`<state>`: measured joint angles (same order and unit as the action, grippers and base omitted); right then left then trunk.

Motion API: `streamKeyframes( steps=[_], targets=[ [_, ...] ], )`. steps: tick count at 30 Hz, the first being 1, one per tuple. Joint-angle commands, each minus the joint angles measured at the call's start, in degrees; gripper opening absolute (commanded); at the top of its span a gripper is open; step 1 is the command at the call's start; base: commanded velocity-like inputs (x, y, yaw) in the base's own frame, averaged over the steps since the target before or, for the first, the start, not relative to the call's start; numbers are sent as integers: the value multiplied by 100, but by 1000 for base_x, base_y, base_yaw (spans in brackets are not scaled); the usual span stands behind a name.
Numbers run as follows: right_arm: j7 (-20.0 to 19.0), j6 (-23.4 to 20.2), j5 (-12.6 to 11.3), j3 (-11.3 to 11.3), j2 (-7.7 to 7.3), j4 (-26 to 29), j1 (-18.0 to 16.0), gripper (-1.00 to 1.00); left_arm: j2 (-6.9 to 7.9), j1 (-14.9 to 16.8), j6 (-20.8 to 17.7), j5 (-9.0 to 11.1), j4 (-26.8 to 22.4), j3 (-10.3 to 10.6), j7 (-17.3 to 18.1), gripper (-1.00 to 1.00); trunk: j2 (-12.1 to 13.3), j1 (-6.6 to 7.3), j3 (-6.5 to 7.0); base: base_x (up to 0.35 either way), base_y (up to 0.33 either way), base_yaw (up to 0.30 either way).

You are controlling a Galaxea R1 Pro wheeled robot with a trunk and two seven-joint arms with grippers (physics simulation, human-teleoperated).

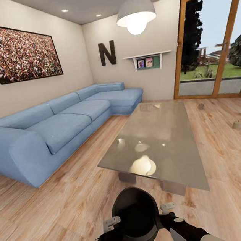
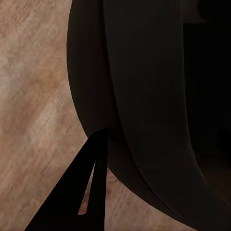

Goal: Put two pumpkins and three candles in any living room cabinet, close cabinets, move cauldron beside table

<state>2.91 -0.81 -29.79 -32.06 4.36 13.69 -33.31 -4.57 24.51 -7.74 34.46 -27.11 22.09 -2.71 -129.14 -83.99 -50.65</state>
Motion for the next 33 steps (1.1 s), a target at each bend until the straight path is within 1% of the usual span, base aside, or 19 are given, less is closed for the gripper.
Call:
streamKeyframes(
  steps=[1, 6, 19, 28, 33],
  targets=[
    [-4, 55, -53, -47, -5, 72, -9, -100, 61, 1, -17, 52, -4, 49, -55, -100, -45, -21, -23, 0, 0, -33],
    [-6, 56, -53, -46, -5, 72, -9, -100, 61, 1, -17, 52, -4, 49, -55, -100, -245, -131, -110, 0, 0, -172],
    [-1, 55, -53, -46, -6, 72, -9, -100, 61, 1, -17, 45, -4, 49, -55, -100, -766, -416, -316, 0, 0, -267],
    [-1, 55, -53, -47, -5, 72, -9, -100, 61, 1, -17, 46, -4, 49, -55, -100, -1127, -614, -474, 0, 0, -60],
    [-1, 55, -53, -47, -5, 72, -9, -100, 61, 1, -17, 44, -4, 49, -55, -100, -1328, -724, -563, 0, 0, -156]
  ],
)
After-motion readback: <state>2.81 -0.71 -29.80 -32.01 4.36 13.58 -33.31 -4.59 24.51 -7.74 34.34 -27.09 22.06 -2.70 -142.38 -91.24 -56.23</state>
